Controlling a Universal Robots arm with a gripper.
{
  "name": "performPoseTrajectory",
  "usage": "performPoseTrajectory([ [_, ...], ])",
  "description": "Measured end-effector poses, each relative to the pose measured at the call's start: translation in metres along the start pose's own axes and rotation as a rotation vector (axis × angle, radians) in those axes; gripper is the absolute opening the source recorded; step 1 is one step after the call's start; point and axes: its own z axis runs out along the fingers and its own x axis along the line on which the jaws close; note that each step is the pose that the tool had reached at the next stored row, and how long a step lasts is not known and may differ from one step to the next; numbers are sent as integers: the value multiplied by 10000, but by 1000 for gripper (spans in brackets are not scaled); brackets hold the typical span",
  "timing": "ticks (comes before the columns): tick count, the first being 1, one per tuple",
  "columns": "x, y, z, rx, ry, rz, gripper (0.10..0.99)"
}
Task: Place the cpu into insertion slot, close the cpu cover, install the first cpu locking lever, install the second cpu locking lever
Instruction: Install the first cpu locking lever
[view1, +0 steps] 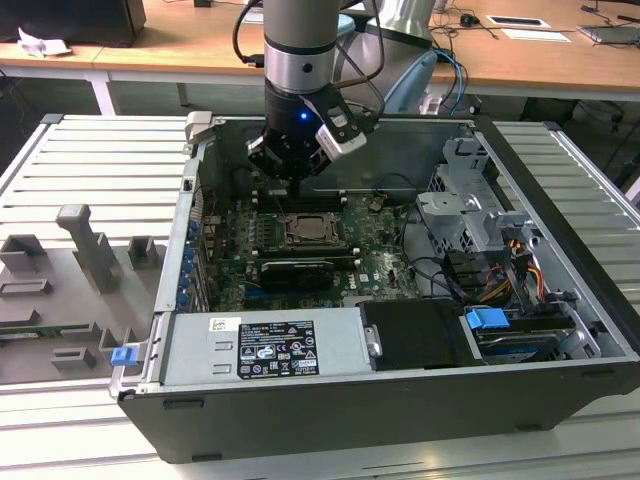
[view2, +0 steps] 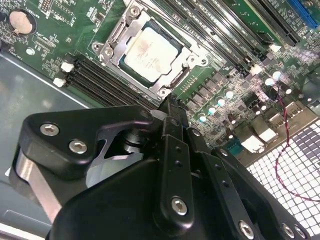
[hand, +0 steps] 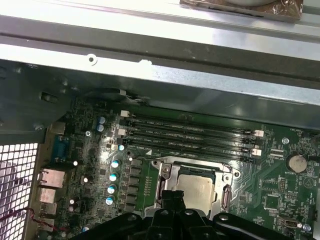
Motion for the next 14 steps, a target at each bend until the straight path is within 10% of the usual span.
performPoseTrajectory([
  [7, 30, 5, 4, 5, -49, 131, 106],
  [14, 251, 35, 9, 11, -96, 129, 106],
])
